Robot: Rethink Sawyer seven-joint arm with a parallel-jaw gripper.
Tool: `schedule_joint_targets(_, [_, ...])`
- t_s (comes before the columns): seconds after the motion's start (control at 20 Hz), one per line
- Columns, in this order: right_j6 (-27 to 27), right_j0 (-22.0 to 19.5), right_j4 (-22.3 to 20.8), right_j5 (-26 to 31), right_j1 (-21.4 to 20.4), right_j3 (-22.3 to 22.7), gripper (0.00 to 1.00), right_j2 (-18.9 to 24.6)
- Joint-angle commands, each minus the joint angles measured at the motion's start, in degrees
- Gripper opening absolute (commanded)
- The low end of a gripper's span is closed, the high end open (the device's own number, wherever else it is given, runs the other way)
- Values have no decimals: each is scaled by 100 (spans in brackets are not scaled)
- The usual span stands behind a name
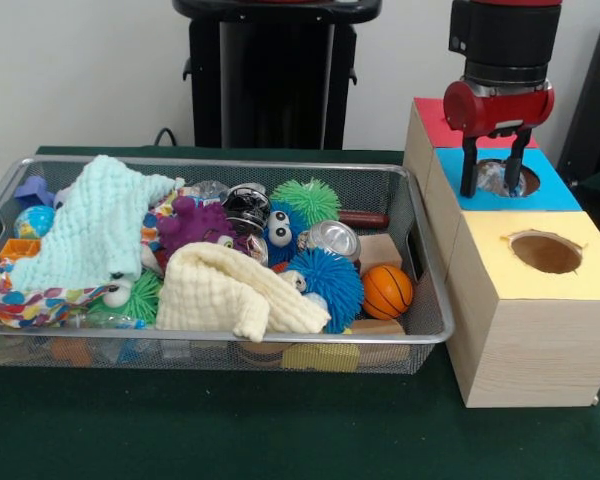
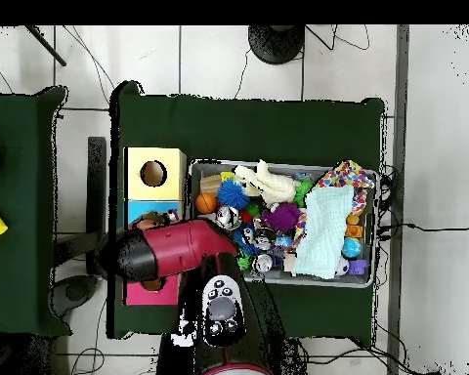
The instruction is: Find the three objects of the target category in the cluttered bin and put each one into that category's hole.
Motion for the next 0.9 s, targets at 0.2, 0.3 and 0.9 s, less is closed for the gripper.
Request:
schedule_joint_targets(0.2, [963,161,-229,-570,318,-273,100,-453])
schedule_joint_targets(0.3, [1022,247,-235,-719,384,-369,100,-626])
schedule_joint_targets(0.9, [895,435,-123,-744,344,-509,100,-967])
